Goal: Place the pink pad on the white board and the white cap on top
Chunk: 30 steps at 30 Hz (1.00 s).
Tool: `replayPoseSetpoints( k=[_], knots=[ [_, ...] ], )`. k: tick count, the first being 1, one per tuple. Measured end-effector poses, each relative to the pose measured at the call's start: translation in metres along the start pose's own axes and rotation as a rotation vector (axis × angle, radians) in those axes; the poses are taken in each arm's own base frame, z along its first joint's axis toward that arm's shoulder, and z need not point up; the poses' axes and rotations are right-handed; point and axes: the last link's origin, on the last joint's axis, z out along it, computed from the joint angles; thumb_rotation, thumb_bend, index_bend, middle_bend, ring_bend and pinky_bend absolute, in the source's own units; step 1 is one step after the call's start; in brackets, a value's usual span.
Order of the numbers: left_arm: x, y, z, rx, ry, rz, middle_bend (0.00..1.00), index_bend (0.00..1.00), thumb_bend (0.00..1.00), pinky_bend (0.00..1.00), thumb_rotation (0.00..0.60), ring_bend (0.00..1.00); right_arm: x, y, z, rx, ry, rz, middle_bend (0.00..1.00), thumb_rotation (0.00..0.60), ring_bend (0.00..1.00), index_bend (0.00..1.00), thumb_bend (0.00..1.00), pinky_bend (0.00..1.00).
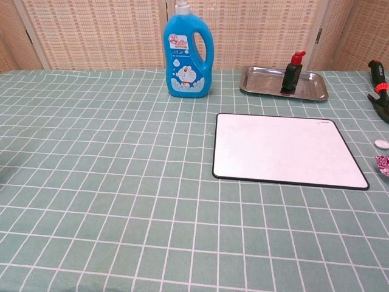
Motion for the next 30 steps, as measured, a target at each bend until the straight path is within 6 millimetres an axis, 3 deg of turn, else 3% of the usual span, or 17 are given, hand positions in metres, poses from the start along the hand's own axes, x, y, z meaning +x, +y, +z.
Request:
replayPoseSetpoints(
  k=[5,15,24,30],
  knots=[
    [0.001,-0.001,0.000,0.001,0.005,-0.003,0.00,0.00,0.18,0.00,0.600,0.00,0.023,-0.018,-0.001,0.049,0.044,0.016,0.97,0.600,0.82,0.44,0.21,0.75],
    [0.006,-0.001,-0.002,-0.006,0.031,0.011,0.00,0.00,0.18,0.00,0.600,0.00,0.071,-0.084,0.025,0.140,0.083,0.012,0.97,0.600,0.82,0.44,0.21,0.75],
    [0.008,-0.002,-0.003,-0.011,0.030,0.014,0.00,0.00,0.18,0.00,0.600,0.00,0.078,-0.137,0.047,0.156,0.028,0.023,0.97,0.600,0.82,0.44,0.22,0.75],
    [0.010,-0.002,-0.003,-0.017,0.030,0.007,0.00,0.00,0.18,0.00,0.600,0.00,0.076,-0.149,0.057,0.137,0.014,0.020,0.97,0.600,0.82,0.44,0.22,0.75]
  ],
)
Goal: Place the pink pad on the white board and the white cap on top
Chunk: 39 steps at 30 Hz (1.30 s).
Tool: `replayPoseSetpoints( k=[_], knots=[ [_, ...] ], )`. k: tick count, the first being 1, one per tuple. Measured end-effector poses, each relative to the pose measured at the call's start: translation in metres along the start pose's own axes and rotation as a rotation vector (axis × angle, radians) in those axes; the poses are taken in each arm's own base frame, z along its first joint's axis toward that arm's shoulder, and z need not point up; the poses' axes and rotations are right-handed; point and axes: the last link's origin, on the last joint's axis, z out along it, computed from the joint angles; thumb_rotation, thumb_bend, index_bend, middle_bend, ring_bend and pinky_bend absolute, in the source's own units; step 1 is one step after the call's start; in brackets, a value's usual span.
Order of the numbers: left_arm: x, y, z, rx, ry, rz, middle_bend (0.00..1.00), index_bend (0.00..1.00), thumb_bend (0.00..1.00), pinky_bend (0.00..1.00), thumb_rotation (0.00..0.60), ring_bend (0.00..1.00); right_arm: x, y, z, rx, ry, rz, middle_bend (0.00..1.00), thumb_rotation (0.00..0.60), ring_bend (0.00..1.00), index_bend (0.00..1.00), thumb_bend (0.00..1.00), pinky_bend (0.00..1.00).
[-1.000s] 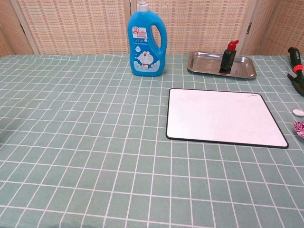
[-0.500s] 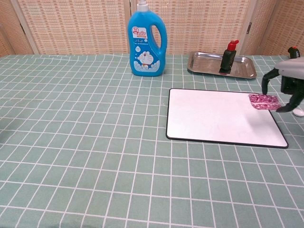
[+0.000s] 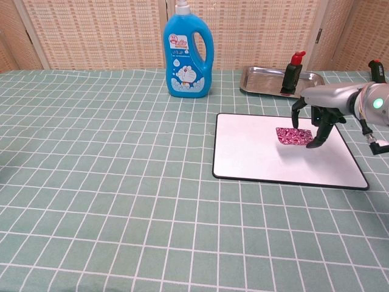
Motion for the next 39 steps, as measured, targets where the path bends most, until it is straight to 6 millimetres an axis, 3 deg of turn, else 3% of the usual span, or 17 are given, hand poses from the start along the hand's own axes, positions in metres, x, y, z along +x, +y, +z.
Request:
replayPoseSetpoints(
  k=[4,9,16,23,26,30,39],
  knots=[
    [0.001,-0.001,0.000,0.004,0.003,-0.006,0.00,0.00,0.18,0.00,0.600,0.00,-0.001,0.001,0.004,-0.017,0.001,-0.003,0.97,0.600,0.82,0.43,0.21,0.75],
    [0.001,-0.001,0.000,0.004,0.002,-0.007,0.00,0.00,0.18,0.00,0.600,0.00,-0.002,0.001,0.010,-0.037,-0.007,-0.002,0.97,0.600,0.82,0.34,0.01,0.75],
    [0.001,-0.001,0.001,0.005,0.000,-0.009,0.00,0.00,0.18,0.00,0.600,0.00,0.000,0.002,0.009,-0.036,-0.008,0.005,0.97,0.600,0.82,0.32,0.00,0.75],
    [0.000,-0.001,0.000,0.004,-0.005,-0.009,0.00,0.00,0.18,0.00,0.600,0.00,0.015,0.019,-0.005,-0.069,0.034,-0.019,0.97,0.600,0.82,0.34,0.00,0.75],
    [-0.001,0.000,0.000,0.002,-0.008,-0.008,0.00,0.00,0.18,0.00,0.600,0.00,0.019,0.041,-0.012,-0.125,0.049,-0.038,0.97,0.600,0.82,0.37,0.00,0.75],
    [-0.003,0.001,0.000,-0.002,-0.018,0.001,0.00,0.00,0.18,0.00,0.600,0.00,0.017,0.094,-0.025,-0.239,0.036,-0.049,0.97,0.600,0.82,0.39,0.04,0.75],
    [-0.007,0.001,0.001,0.006,-0.026,0.008,0.00,0.00,0.18,0.00,0.600,0.00,-0.006,0.155,-0.021,-0.341,-0.039,-0.025,0.97,0.600,0.83,0.42,0.18,0.75]
  ],
)
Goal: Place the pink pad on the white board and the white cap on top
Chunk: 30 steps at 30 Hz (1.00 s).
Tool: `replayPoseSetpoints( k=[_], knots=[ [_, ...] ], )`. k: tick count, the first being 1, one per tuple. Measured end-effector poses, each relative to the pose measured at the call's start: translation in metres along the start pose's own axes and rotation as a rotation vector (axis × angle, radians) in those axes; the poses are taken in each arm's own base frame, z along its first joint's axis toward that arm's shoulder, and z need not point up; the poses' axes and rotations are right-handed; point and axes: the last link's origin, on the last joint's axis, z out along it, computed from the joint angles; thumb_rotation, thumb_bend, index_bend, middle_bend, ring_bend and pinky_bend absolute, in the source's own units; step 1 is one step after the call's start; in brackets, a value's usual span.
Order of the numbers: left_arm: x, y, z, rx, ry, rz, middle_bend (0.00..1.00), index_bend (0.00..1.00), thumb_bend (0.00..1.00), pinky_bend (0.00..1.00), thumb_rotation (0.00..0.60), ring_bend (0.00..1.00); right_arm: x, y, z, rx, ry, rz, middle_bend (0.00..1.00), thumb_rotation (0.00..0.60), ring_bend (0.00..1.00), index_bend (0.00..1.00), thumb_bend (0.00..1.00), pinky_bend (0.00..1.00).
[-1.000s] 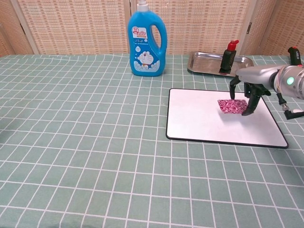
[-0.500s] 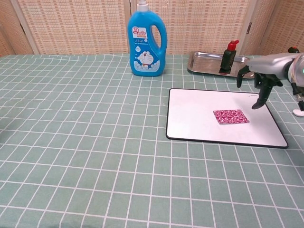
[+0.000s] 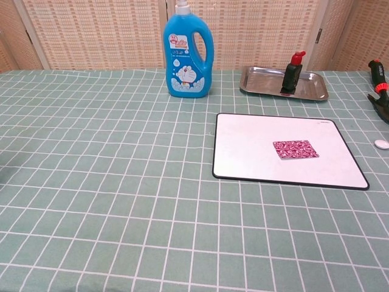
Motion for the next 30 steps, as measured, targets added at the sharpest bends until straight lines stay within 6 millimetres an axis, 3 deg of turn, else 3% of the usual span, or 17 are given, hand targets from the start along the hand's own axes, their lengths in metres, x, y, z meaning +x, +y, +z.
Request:
replayPoseSetpoints(
  k=[12,30],
  knots=[
    [-0.003,-0.001,0.001,0.010,-0.008,0.003,0.00,0.00,0.18,0.00,0.600,0.00,-0.020,0.004,0.014,-0.006,-0.023,0.010,0.97,0.600,0.83,0.44,0.21,0.75],
    [-0.002,-0.001,0.001,0.003,-0.008,-0.008,0.00,0.00,0.18,0.00,0.600,0.00,-0.028,-0.005,0.019,-0.016,-0.015,0.006,0.97,0.600,0.83,0.48,0.22,0.75]
  ],
)
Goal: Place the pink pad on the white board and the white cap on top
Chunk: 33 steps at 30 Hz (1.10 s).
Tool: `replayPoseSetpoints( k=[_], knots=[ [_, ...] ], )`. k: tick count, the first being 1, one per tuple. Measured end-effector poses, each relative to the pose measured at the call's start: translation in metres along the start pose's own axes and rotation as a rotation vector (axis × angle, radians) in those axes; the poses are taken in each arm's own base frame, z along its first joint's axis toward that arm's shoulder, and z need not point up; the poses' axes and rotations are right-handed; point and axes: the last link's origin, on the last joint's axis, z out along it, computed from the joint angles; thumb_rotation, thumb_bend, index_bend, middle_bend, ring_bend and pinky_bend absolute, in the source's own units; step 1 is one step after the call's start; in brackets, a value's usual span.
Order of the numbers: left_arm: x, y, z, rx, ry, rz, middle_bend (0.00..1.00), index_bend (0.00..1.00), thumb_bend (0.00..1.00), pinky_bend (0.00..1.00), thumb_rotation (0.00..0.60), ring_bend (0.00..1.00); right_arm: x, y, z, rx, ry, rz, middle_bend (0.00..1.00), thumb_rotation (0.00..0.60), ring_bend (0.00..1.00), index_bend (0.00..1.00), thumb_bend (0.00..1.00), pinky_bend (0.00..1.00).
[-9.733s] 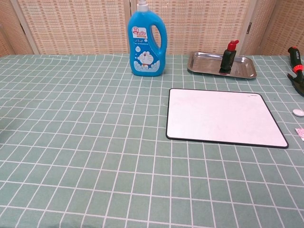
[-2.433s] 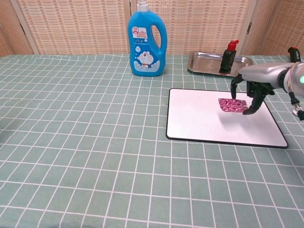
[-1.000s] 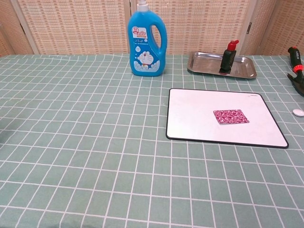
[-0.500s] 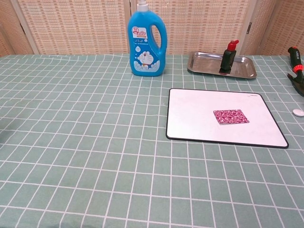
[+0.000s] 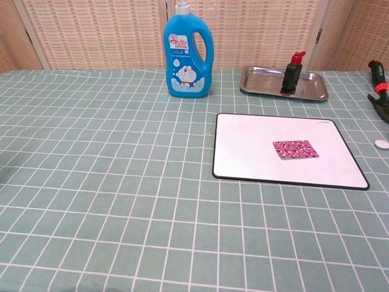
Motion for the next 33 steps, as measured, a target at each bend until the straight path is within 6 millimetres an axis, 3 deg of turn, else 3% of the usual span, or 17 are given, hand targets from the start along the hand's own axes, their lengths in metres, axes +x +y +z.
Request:
replayPoseSetpoints(
  k=[33],
  knots=[
    [0.000,-0.002,0.001,0.004,-0.010,-0.005,0.00,0.00,0.18,0.00,0.600,0.00,-0.003,-0.015,0.013,0.021,-0.030,0.006,0.97,0.600,0.83,0.48,0.22,0.75]
  ],
)
